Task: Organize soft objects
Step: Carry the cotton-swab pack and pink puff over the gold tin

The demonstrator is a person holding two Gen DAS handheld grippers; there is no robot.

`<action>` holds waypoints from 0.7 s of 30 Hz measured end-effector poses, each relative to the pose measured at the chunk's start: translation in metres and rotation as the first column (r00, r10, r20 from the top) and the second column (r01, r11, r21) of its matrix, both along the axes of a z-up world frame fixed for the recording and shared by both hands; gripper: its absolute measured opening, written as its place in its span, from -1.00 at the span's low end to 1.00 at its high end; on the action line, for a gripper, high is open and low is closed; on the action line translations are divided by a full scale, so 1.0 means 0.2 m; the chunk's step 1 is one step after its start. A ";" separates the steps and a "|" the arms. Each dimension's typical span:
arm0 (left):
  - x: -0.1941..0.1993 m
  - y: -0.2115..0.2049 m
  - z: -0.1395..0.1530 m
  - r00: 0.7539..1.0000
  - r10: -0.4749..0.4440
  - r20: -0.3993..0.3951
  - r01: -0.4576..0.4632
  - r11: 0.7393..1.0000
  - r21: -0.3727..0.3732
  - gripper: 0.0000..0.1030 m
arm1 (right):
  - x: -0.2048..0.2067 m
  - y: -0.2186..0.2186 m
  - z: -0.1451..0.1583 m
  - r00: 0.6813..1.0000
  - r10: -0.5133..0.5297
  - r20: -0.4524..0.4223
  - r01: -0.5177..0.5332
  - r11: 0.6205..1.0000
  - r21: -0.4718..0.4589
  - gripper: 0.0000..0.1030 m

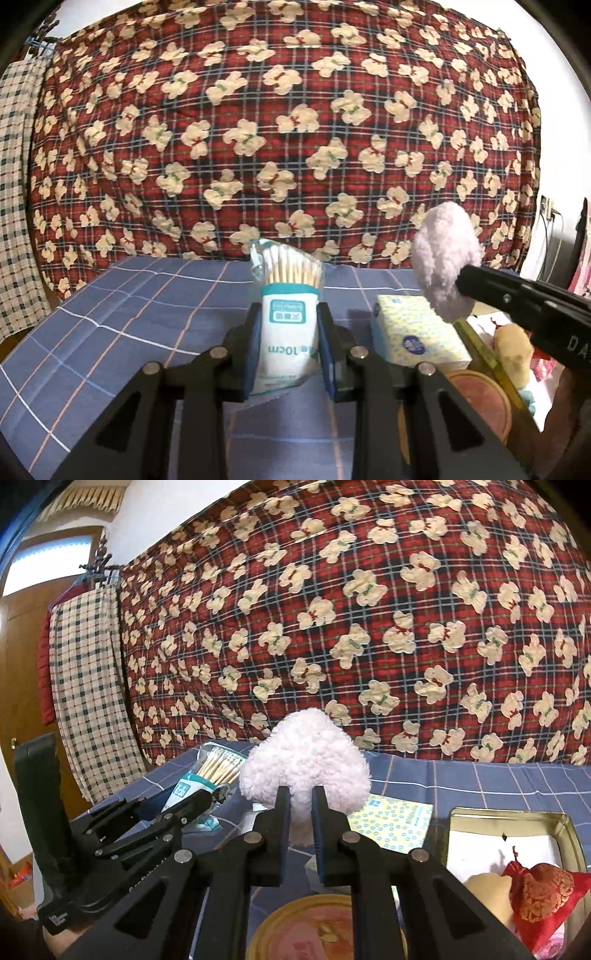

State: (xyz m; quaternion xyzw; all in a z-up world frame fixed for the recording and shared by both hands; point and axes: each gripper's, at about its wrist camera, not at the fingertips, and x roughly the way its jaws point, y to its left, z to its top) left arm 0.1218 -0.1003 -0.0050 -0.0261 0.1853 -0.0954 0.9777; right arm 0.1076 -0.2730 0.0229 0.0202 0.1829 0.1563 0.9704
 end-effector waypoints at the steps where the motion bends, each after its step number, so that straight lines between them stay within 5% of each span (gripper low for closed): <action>1: 0.00 -0.01 0.01 1.000 -0.009 0.000 0.009 1.000 -0.001 -0.48 | 0.00 -0.01 0.01 1.000 0.000 0.001 0.000 1.000 0.006 -0.75; 21: -0.04 -0.27 0.09 0.995 -0.102 -0.021 0.102 0.995 0.005 -0.48 | -0.10 -0.30 0.06 0.996 -0.088 0.028 0.085 0.993 0.079 -0.75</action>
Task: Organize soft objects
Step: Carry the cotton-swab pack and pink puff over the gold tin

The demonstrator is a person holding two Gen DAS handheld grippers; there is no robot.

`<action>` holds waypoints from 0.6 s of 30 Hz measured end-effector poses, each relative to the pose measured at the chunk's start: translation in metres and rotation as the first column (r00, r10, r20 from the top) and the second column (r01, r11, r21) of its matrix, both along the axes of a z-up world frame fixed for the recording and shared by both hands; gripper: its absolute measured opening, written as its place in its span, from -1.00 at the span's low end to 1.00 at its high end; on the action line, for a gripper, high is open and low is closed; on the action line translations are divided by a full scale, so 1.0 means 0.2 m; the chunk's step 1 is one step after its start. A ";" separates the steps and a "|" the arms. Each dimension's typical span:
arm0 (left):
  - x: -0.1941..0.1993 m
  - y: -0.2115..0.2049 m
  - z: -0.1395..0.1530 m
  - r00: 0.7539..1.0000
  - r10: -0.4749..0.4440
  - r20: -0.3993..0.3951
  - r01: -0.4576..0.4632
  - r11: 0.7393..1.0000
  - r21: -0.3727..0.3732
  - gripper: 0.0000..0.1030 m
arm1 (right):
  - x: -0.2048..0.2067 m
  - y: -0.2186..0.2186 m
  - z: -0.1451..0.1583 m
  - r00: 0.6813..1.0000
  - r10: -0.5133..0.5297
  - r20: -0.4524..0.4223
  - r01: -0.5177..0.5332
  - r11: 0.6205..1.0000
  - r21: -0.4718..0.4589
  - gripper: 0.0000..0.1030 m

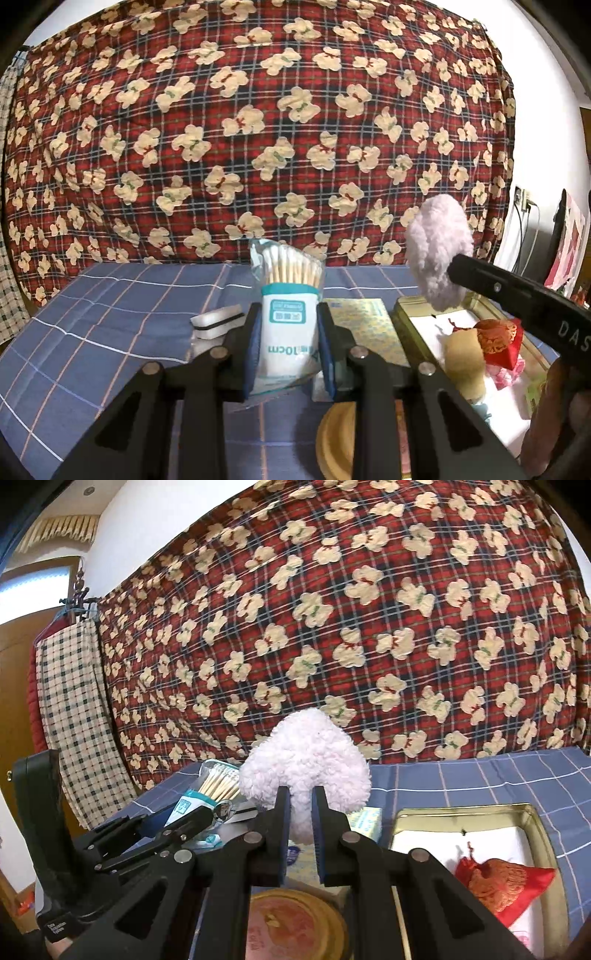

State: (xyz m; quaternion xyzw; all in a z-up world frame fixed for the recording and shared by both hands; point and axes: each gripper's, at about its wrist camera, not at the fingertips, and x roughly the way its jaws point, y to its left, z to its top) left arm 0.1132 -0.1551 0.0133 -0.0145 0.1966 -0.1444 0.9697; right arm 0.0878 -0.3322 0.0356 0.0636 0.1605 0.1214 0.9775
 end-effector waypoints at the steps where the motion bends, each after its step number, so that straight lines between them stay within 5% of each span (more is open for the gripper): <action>1: 0.00 -0.01 0.00 1.000 -0.005 0.001 0.005 1.000 0.003 -0.48 | -0.01 -0.02 0.00 1.000 -0.009 0.000 0.009 1.000 0.005 -0.75; 18: -0.06 -0.32 0.08 0.994 -0.113 -0.015 0.113 0.993 0.015 -0.48 | -0.06 -0.37 0.07 0.993 -0.115 -0.036 0.117 0.992 0.052 -0.75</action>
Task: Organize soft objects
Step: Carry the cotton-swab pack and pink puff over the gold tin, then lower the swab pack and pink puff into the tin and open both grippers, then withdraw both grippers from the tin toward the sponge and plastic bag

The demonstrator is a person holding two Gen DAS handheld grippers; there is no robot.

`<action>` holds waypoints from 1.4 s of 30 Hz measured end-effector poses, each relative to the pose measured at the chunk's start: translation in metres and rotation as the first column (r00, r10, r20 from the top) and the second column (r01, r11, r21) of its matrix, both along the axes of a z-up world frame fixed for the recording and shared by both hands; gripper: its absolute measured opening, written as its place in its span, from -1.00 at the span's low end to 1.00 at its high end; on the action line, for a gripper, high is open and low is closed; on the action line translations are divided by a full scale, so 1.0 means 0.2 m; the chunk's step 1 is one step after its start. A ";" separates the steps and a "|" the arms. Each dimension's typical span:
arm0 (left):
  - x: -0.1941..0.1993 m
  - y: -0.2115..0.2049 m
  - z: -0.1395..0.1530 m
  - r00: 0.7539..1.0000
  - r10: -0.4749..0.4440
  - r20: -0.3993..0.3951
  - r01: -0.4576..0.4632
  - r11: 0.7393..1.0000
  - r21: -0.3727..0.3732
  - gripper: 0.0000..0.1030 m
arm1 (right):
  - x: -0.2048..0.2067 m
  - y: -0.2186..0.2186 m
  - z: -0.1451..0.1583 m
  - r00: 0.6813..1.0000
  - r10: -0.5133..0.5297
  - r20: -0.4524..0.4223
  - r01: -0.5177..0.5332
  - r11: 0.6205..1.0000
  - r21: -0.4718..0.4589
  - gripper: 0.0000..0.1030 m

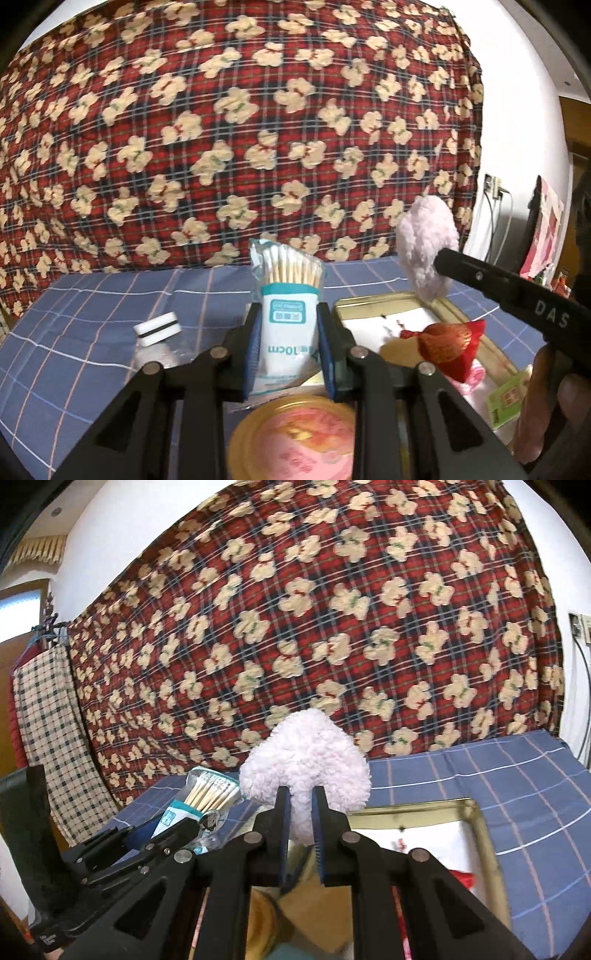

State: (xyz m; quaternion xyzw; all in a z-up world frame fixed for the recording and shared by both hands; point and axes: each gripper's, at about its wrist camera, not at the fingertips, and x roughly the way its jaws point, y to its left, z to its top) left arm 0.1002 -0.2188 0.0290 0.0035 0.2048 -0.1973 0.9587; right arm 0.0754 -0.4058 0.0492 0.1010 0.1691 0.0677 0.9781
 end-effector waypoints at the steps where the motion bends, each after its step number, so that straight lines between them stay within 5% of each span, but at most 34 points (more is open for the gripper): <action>1: 0.00 -0.02 0.00 1.000 -0.010 -0.002 0.010 1.000 0.003 -0.48 | 0.00 -0.02 0.01 1.000 -0.006 -0.005 0.006 1.000 0.001 -0.75; 18: -0.03 -0.44 -0.06 0.980 -0.179 -0.082 0.183 0.982 0.049 -0.43 | 0.11 -0.38 -0.13 0.963 -0.140 -0.230 0.144 0.990 0.000 -0.75; 22: -0.05 -0.50 -0.09 0.981 -0.176 -0.083 0.182 0.980 0.085 0.15 | 0.10 -0.42 -0.13 0.962 -0.145 -0.230 0.154 0.988 0.022 -0.42; 24: -0.07 -0.50 -0.08 0.983 -0.172 -0.070 0.177 0.981 0.079 0.29 | 0.10 -0.43 -0.13 0.964 -0.141 -0.224 0.153 0.988 0.038 -0.14; 34: -0.12 -0.23 0.02 0.993 -0.111 0.031 0.108 0.991 0.074 0.54 | 0.03 -0.36 -0.06 0.978 -0.117 -0.175 0.125 0.992 0.035 -0.07; 38: -0.08 0.01 0.02 0.999 -0.020 0.046 0.016 0.997 0.081 0.56 | 0.03 -0.27 -0.01 0.984 -0.078 -0.161 0.085 0.996 0.033 0.18; 42: 0.00 0.25 -0.03 0.995 0.091 0.036 -0.094 0.990 0.104 0.57 | 0.04 -0.12 0.04 0.988 -0.009 -0.155 0.012 1.000 0.013 0.19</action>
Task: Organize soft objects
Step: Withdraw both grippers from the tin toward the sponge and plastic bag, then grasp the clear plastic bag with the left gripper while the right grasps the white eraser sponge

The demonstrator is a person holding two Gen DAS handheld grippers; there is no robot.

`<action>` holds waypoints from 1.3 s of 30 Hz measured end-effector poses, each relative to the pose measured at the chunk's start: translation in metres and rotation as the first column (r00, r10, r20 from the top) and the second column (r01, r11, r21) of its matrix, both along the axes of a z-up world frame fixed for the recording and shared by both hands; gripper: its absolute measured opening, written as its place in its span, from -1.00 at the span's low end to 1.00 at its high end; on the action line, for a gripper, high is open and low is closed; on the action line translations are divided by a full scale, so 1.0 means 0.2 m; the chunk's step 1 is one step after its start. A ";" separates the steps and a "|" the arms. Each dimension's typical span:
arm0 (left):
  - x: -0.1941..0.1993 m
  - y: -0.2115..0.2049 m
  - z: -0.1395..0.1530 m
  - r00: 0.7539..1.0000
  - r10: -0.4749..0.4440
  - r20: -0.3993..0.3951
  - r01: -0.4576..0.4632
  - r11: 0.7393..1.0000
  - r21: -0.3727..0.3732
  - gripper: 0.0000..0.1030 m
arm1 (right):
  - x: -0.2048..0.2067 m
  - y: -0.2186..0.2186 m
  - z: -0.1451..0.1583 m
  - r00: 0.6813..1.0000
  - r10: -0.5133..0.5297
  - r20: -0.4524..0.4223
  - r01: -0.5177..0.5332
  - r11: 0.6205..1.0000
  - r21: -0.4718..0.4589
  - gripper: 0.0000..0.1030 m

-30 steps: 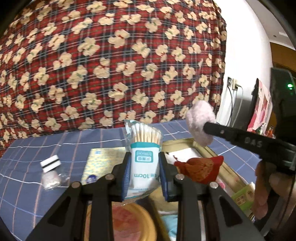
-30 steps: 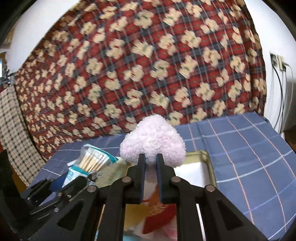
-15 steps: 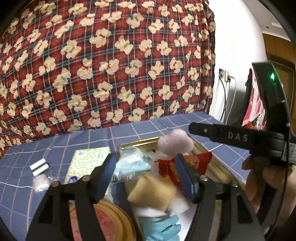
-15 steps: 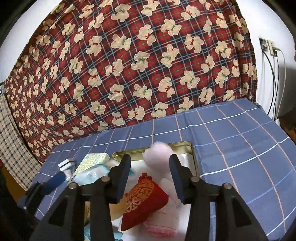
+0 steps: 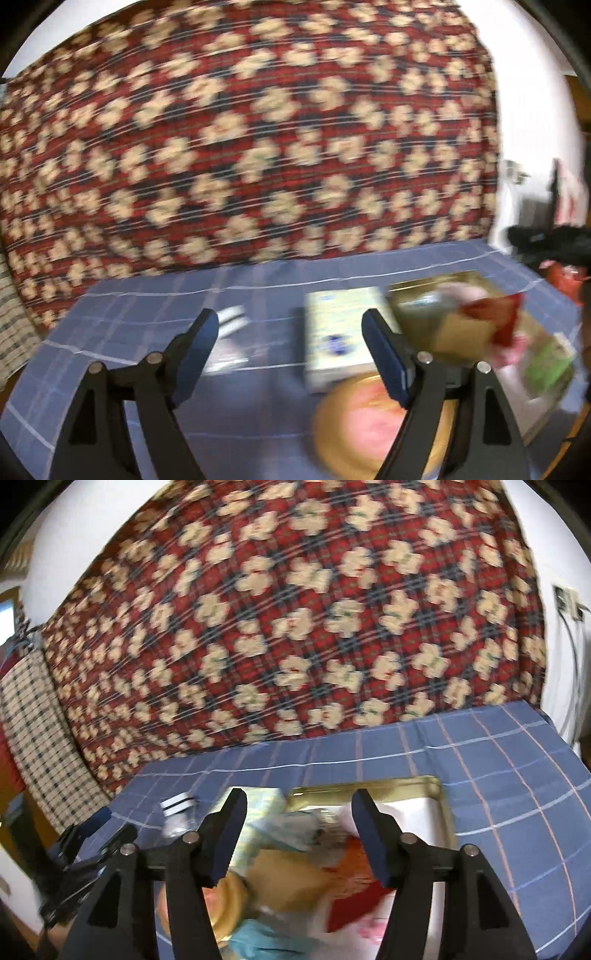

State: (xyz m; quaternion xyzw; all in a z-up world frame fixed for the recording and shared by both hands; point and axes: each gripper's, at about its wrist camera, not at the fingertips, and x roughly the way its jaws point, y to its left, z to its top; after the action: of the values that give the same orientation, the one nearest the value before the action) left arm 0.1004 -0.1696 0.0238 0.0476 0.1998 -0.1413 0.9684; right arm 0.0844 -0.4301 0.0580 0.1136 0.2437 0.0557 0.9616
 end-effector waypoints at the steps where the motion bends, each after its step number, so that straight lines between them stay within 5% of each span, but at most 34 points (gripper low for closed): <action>1: 0.02 0.06 -0.01 0.999 0.037 -0.003 -0.037 0.999 0.010 0.57 | 0.01 0.04 0.01 1.000 0.018 -0.001 -0.018 1.000 -0.011 0.19; 6: 0.15 0.28 -0.12 0.984 0.162 -0.074 -0.160 0.987 0.029 0.57 | 0.10 0.24 0.04 0.996 0.082 -0.020 -0.083 0.994 -0.067 0.20; 11: 0.27 0.35 -0.21 0.971 0.194 -0.141 -0.188 0.981 0.053 0.57 | 0.23 0.43 0.01 0.985 0.155 -0.079 -0.162 0.983 -0.092 0.20; 19: 0.40 0.31 -0.28 0.958 0.141 -0.251 -0.137 0.990 0.036 0.58 | 0.45 0.68 -0.09 0.960 0.212 -0.182 -0.236 0.965 -0.117 0.20; 24: 0.54 0.20 -0.36 0.947 0.118 -0.299 -0.087 0.989 0.116 0.57 | 0.57 0.77 -0.13 0.942 0.226 -0.247 -0.260 0.959 -0.115 0.20; 26: 0.59 0.20 -0.40 0.937 0.119 -0.329 -0.081 0.989 0.127 0.32 | 0.61 0.80 -0.13 0.943 0.219 -0.252 -0.258 0.957 -0.134 0.20; 28: 0.65 0.22 -0.43 0.913 0.082 -0.399 -0.051 0.995 0.087 -0.28 | 0.64 0.82 -0.14 0.939 0.221 -0.264 -0.263 0.956 -0.132 0.20; 31: 0.69 0.27 -0.46 0.889 0.017 -0.457 -0.022 1.000 -0.005 -0.45 | 0.68 0.84 -0.18 0.931 0.223 -0.289 -0.270 0.953 -0.135 0.20; 39: 0.58 0.34 -0.42 0.907 -0.038 -0.420 0.016 0.998 -0.057 -0.54 | 0.78 0.90 -0.23 0.919 0.211 -0.333 -0.270 0.952 -0.143 0.20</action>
State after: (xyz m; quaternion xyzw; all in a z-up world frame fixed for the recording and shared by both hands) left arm 0.2170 -0.1018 -0.0600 -0.0066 0.3993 -0.1669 0.9015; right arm 0.2410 -0.2495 0.0129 -0.0004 0.4097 0.1322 0.9026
